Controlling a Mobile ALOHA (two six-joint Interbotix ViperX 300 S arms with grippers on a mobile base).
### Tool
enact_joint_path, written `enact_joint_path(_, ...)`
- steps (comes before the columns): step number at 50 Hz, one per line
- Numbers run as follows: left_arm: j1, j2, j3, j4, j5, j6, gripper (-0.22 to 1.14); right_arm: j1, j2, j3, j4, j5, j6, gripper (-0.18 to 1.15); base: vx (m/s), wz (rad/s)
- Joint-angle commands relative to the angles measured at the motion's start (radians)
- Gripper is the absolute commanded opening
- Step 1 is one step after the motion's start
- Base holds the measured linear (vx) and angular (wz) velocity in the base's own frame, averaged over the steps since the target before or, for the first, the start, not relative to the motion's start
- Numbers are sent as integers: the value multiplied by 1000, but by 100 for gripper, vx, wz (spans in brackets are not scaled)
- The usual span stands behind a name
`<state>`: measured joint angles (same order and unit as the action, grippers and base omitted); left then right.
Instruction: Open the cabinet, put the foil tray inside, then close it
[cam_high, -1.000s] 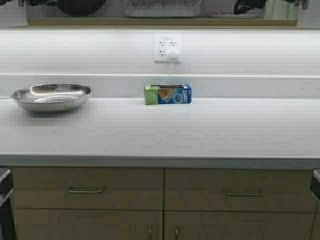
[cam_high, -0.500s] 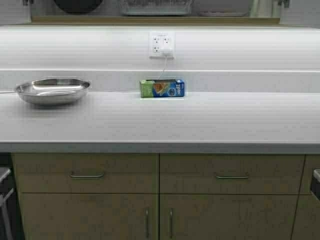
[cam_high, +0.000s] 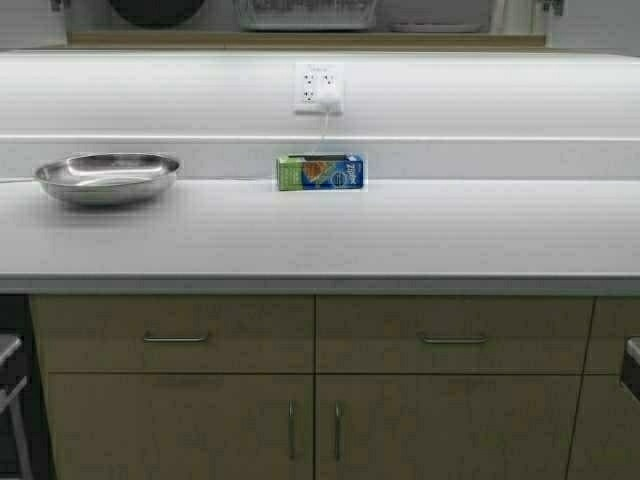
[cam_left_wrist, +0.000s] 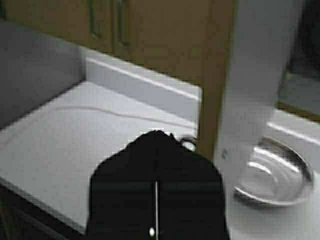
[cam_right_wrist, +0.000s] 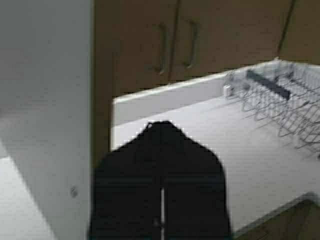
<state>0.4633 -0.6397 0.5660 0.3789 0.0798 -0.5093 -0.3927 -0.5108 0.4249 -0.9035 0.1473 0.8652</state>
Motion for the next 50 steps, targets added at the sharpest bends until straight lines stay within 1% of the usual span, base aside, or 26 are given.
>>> enact_joint_path(1, 40, 81, -155, 3, 3, 8, 4, -67, 71, -126, 3, -14, -3, 7, -4, -1)
enact_joint_path(11, 38, 268, -359, 2, -3, 9, 4, -71, 222, -256, 5, -21, -6, 7, -4, -2)
enact_joint_path(15, 38, 337, -416, -5, -12, 8, 4, -61, 278, -298, 15, -28, -5, 7, -3, -2)
enact_joint_path(21, -14, 417, -465, -5, -21, 8, 4, -40, 336, -330, 34, -28, -5, 7, -1, -1)
enact_joint_path(31, -98, 480, -479, -5, -31, 8, 4, 44, 400, -359, 34, -32, -6, 7, 0, 0)
enact_joint_path(35, -117, 479, -469, -5, -32, 8, 4, 89, 402, -362, 32, -32, -8, 7, 0, 0)
enact_joint_path(42, -161, 440, -430, -5, -41, 8, 4, 163, 379, -351, 29, -32, -9, 7, 0, 1)
enact_joint_path(50, -227, 347, -345, -5, -72, 8, 4, 255, 321, -308, 29, -32, -11, 7, 0, 0)
